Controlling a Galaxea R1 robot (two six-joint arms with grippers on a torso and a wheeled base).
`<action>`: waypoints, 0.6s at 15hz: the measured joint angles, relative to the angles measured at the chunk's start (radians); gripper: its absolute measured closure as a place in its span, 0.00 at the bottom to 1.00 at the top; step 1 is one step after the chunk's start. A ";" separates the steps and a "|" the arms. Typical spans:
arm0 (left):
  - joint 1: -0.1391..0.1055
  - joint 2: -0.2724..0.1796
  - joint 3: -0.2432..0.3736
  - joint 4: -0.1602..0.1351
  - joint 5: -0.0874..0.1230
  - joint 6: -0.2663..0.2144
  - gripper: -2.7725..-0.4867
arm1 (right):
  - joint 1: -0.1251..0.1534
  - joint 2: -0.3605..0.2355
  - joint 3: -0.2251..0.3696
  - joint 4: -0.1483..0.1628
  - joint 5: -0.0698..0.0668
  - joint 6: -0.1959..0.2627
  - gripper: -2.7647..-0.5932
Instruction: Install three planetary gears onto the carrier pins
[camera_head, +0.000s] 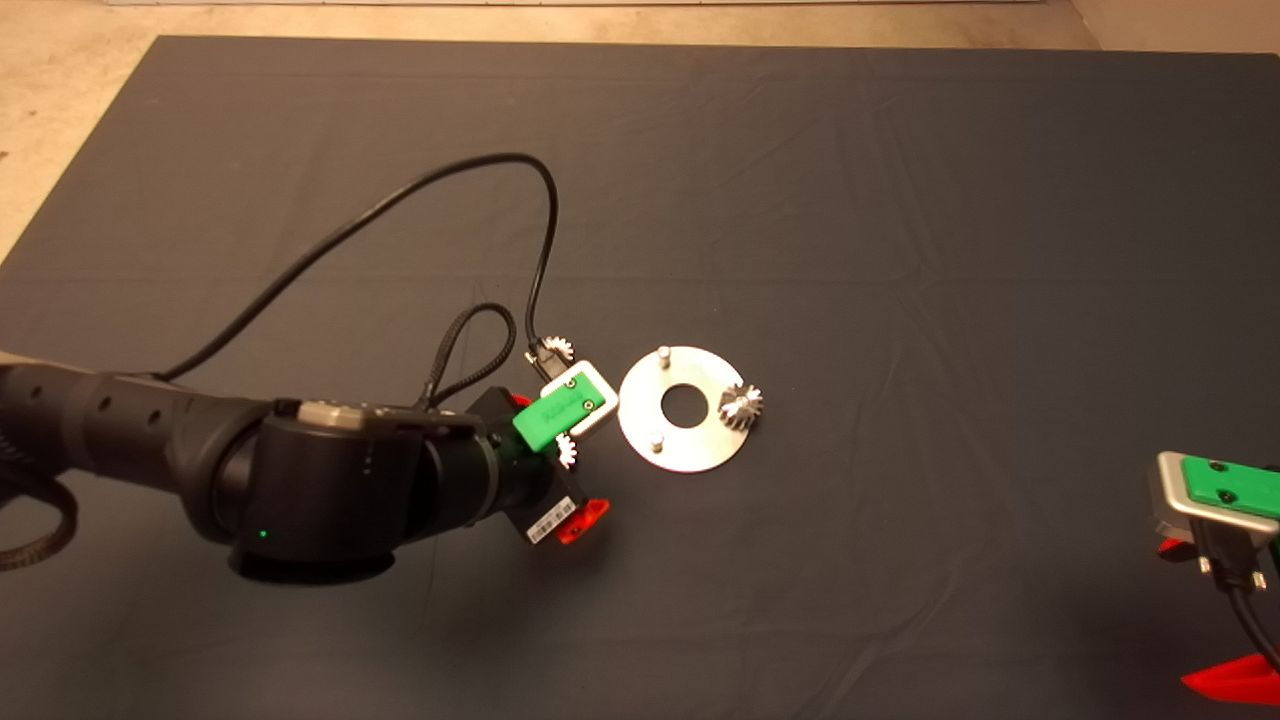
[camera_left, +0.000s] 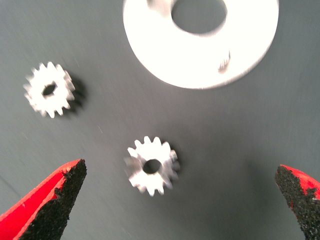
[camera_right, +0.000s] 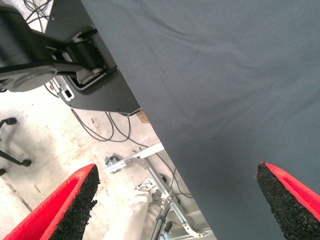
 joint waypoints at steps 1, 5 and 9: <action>-0.003 0.000 0.000 -0.001 -0.018 0.002 0.01 | 0.000 0.000 0.002 0.003 0.000 0.000 0.20; -0.001 -0.017 -0.026 -0.012 -0.069 0.003 0.01 | 0.000 0.000 0.004 0.014 0.000 0.000 0.20; 0.015 -0.017 -0.039 -0.005 -0.097 0.004 0.01 | 0.000 0.000 0.006 0.016 0.000 0.000 0.20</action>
